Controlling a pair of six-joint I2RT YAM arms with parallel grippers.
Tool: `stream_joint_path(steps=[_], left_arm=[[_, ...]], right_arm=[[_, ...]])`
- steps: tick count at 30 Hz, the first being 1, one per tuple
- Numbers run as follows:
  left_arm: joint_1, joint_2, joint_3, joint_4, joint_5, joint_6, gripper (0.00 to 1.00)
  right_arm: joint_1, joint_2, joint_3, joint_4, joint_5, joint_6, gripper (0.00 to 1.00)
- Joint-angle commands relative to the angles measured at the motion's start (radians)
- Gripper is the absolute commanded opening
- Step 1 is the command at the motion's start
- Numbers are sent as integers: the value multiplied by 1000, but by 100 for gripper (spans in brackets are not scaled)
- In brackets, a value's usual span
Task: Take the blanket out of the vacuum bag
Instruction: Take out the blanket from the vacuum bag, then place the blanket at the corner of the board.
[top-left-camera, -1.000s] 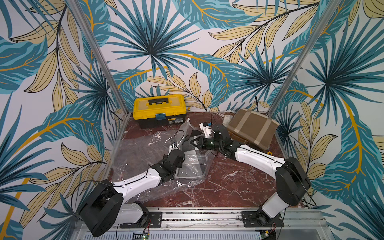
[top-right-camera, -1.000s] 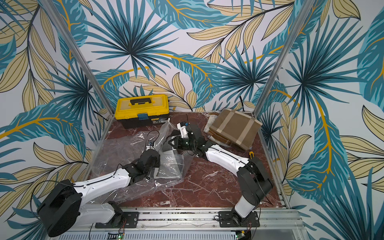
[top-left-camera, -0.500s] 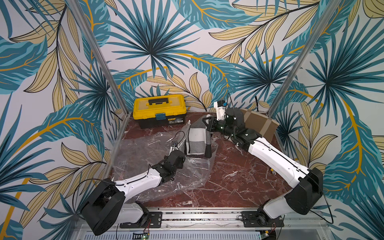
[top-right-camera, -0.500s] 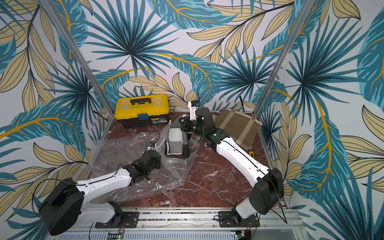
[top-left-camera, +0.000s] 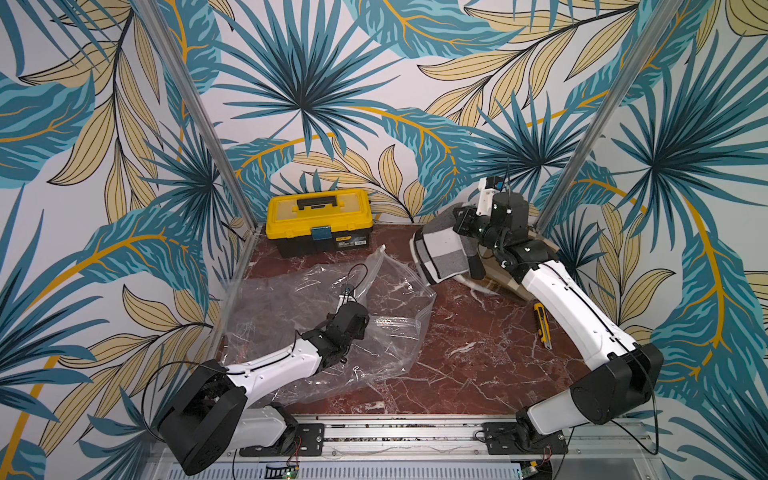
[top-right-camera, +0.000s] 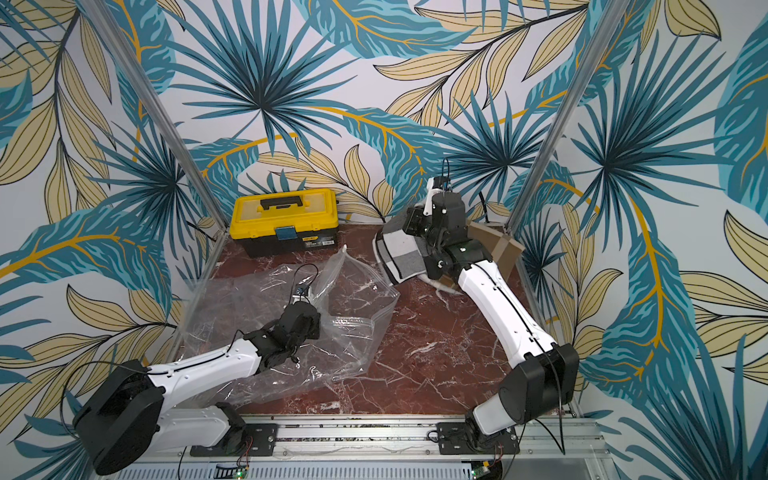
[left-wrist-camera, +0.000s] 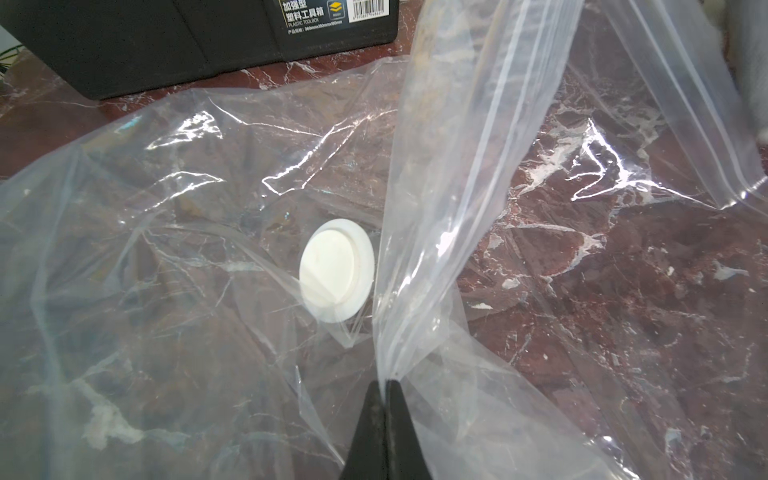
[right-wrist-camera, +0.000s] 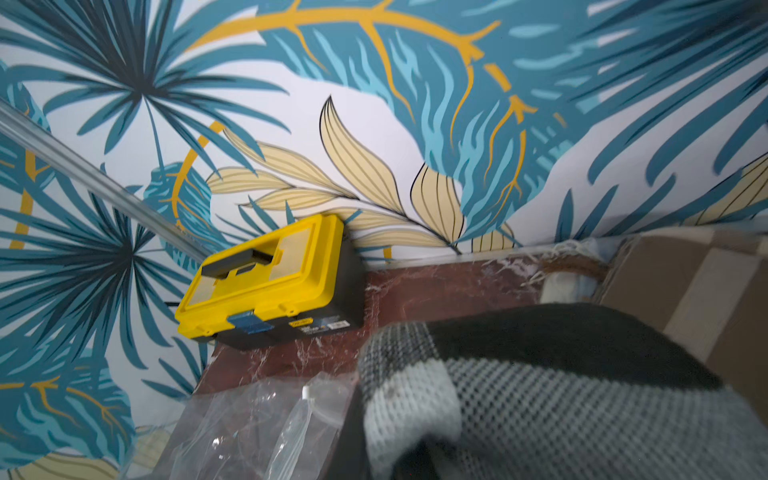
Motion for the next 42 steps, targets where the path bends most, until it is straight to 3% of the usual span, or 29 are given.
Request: stream_joint_path(steps=[1,14,23,42], left_arm=[[3,-18,-24,-22,-8,-12,0],[4,-52,-18,-57,-24,-1,0],[14,-66,-11,-57,-30,11,0],[15,-98,-37,-70,-22,-2,0]], right_arm=[[-21,10,95,84,37,-54,0],[-97,184,241,156,231,-67,0],[-129,279,350,124,276,-100,0],[-206,319,357,156,359,-131,0]])
